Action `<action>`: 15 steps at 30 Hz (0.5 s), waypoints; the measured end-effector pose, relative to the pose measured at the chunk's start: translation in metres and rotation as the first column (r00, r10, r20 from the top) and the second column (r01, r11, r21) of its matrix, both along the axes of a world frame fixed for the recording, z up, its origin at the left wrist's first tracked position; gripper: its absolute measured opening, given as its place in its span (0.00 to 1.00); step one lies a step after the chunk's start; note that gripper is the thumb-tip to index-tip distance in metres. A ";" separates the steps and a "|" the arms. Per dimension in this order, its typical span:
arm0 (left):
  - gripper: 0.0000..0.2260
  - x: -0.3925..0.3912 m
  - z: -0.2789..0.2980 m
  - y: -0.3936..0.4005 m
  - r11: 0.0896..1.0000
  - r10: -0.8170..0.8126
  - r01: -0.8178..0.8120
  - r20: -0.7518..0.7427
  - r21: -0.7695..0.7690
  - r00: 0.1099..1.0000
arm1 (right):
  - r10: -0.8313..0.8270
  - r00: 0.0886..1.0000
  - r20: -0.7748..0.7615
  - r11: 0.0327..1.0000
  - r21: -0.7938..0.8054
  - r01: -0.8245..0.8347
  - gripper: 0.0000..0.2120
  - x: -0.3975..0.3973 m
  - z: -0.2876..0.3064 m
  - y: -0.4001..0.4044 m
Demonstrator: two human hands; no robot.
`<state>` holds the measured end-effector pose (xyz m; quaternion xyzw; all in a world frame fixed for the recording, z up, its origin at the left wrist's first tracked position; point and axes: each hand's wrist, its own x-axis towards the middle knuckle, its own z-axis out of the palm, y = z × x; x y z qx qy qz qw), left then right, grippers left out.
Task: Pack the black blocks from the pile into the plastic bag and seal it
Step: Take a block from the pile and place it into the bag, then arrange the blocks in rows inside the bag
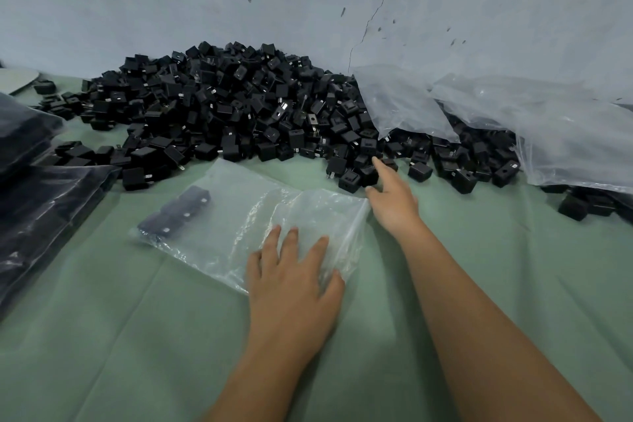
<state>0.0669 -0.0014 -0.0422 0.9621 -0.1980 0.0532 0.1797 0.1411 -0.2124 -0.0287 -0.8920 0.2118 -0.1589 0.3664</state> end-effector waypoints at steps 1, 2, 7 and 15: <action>0.26 0.000 0.000 0.000 1.000 -0.005 0.005 -0.002 0.004 1.000 | -0.033 0.999 0.030 0.999 0.011 0.033 0.28 0.002 -0.002 -0.001; 0.26 0.000 -0.001 -0.001 1.000 -0.010 0.010 -0.004 0.009 1.000 | -0.053 0.997 0.051 0.999 0.012 0.053 0.28 0.004 -0.005 -0.001; 0.25 0.002 -0.001 -0.003 0.998 -0.013 0.013 0.007 0.057 1.000 | -0.093 0.989 0.119 0.996 0.015 0.092 0.16 0.007 -0.009 0.001; 0.23 0.001 0.001 -0.001 1.000 -0.016 0.015 -0.065 -0.013 0.998 | -0.337 0.852 0.401 0.820 0.569 0.057 0.13 -0.029 -0.004 0.001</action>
